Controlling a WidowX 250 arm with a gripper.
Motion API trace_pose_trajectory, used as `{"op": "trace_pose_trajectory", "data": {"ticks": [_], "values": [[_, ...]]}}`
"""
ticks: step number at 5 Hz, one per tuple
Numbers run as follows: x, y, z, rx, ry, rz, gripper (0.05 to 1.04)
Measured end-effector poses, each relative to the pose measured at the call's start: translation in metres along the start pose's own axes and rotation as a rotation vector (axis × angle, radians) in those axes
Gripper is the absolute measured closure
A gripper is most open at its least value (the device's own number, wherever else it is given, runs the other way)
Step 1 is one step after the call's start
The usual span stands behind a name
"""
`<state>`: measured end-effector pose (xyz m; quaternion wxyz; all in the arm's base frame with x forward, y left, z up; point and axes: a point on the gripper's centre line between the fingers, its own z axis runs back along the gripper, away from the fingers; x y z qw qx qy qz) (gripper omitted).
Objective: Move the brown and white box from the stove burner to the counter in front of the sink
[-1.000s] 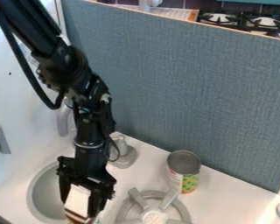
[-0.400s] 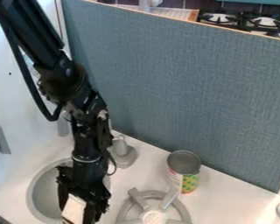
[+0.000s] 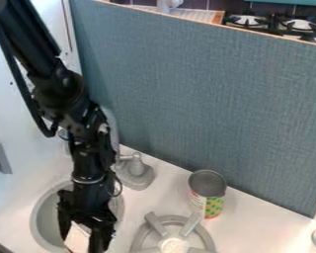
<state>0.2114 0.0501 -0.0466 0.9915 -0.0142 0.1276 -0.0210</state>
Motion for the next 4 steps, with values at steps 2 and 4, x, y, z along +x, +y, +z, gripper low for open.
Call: {"op": "trace_pose_trajectory", "data": {"ticks": [2, 4], "values": [[-0.005, -0.008, 0.012, 0.002, -0.024, -0.001, 0.083], [-0.022, -0.024, 0.079, 0.077, -0.126, -0.011, 0.083]]}}
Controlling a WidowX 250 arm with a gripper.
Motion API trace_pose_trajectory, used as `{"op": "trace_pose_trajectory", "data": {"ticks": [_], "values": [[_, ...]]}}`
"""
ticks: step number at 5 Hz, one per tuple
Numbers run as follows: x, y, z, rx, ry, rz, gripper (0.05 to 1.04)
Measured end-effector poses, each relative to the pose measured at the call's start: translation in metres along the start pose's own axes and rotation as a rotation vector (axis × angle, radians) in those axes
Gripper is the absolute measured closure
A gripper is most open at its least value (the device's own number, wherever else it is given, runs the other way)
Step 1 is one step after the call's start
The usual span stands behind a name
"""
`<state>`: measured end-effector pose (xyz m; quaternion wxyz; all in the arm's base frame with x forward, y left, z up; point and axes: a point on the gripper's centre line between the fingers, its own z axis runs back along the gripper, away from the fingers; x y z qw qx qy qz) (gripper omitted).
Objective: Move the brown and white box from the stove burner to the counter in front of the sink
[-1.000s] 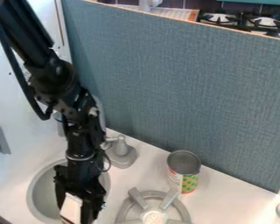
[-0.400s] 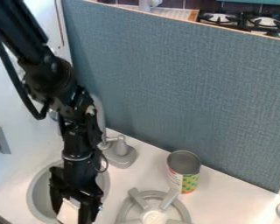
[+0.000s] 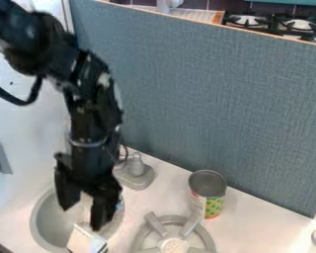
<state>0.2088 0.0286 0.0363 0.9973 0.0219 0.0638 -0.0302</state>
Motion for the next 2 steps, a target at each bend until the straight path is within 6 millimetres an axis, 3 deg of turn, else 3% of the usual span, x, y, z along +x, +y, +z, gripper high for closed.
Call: {"op": "trace_pose_trajectory", "data": {"ticks": [1, 2], "values": [[-0.002, -0.026, 0.017, -0.008, -0.044, -0.038, 0.083], [-0.003, -0.061, 0.019, -0.052, -0.043, -0.105, 0.083]]}}
